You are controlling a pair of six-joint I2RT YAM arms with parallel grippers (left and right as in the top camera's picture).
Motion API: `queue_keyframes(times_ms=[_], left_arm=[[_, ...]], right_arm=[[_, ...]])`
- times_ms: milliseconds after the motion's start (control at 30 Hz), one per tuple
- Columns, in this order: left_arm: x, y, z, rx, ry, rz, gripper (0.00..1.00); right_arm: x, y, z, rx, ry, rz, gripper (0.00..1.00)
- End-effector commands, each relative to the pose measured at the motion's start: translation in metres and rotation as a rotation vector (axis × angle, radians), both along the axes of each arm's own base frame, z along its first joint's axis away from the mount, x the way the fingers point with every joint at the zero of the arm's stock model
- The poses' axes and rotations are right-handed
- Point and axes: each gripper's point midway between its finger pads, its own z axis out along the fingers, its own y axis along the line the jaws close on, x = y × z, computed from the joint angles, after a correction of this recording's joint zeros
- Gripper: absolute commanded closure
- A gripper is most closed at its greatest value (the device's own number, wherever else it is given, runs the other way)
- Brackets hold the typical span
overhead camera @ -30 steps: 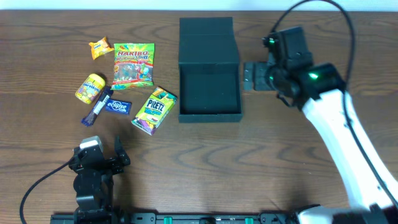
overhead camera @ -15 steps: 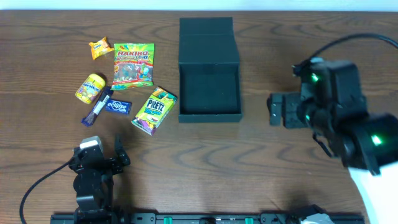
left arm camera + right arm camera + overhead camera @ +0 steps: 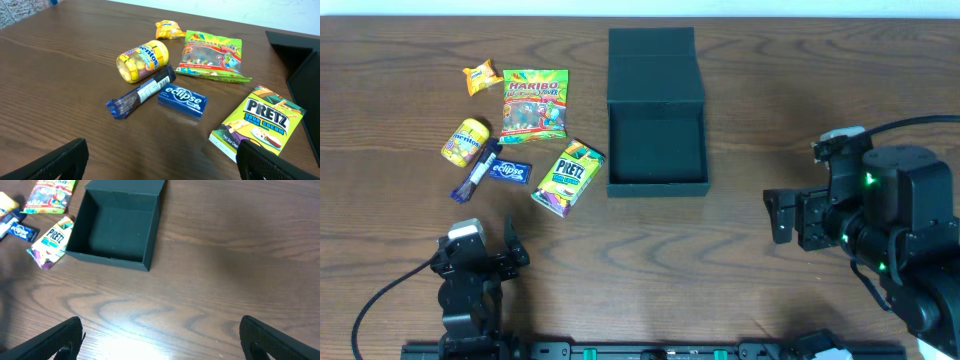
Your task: Pack container
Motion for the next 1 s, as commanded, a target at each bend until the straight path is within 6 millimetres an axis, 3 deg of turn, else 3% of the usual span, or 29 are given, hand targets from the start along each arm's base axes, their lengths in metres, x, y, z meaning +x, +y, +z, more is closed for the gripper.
queue_keyframes(times_ms=[0, 133, 300, 500, 567, 767, 967], left_arm=[[-0.001, 0.002, -0.009, 0.009, 0.021, 0.007, 0.05], [0.003, -0.015, -0.007, -0.057, 0.002, -0.073, 0.05], [0.002, -0.062, -0.008, -0.32, 0.003, -0.267, 0.05], [0.001, -0.066, -0.007, -0.506, -0.002, -0.215, 0.05], [0.002, -0.076, 0.001, -0.531, -0.018, -0.276, 0.05], [0.009, -0.085, 0.038, -0.434, -0.162, -0.395, 0.04], [0.02, -0.066, 0.052, -0.332, -0.135, -0.311, 0.04]], right_arm=[[-0.001, -0.002, -0.001, -0.008, 0.003, 0.004, 0.01], [-0.001, -0.002, -0.001, -0.008, 0.003, 0.004, 0.01], [-0.001, -0.002, -0.001, -0.008, 0.003, 0.005, 0.01], [-0.001, -0.002, -0.001, -0.008, 0.003, 0.005, 0.01], [-0.001, -0.002, -0.001, -0.008, 0.003, 0.004, 0.01], [-0.001, -0.002, -0.001, -0.008, 0.003, 0.005, 0.01], [-0.001, -0.002, -0.001, -0.008, 0.003, 0.005, 0.01]])
